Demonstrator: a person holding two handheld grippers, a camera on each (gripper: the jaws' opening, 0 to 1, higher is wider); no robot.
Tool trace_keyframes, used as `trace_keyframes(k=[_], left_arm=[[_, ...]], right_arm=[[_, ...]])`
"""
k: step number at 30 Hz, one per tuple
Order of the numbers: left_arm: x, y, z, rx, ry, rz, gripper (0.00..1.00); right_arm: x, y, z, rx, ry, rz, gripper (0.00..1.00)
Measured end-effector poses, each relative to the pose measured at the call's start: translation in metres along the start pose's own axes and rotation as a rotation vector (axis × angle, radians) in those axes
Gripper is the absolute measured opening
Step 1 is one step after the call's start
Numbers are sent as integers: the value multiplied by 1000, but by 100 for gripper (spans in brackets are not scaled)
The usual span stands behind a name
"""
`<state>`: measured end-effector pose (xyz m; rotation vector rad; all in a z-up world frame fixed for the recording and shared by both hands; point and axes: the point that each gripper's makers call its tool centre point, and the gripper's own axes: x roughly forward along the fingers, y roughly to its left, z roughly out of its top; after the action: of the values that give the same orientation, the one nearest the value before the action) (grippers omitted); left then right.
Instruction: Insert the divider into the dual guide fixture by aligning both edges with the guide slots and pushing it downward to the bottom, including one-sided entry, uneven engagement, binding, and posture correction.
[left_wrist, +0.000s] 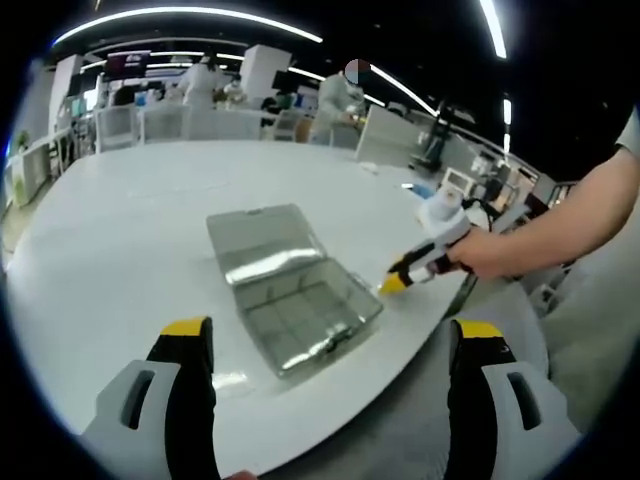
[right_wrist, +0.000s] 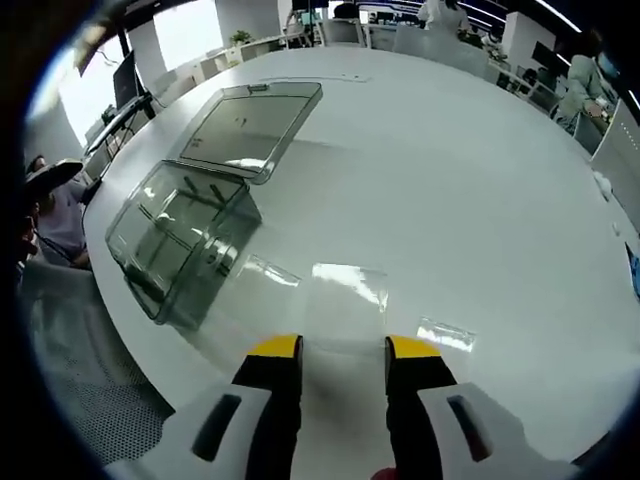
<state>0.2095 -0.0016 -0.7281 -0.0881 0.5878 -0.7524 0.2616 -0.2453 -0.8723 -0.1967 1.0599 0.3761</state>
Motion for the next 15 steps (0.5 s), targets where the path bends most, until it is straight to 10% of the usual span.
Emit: trace_keyframes(k=[15], left_arm=[[13,-12,-5,-8,17,-33,95]], right_arm=[[-11,2,1,-12,-26,27,28]])
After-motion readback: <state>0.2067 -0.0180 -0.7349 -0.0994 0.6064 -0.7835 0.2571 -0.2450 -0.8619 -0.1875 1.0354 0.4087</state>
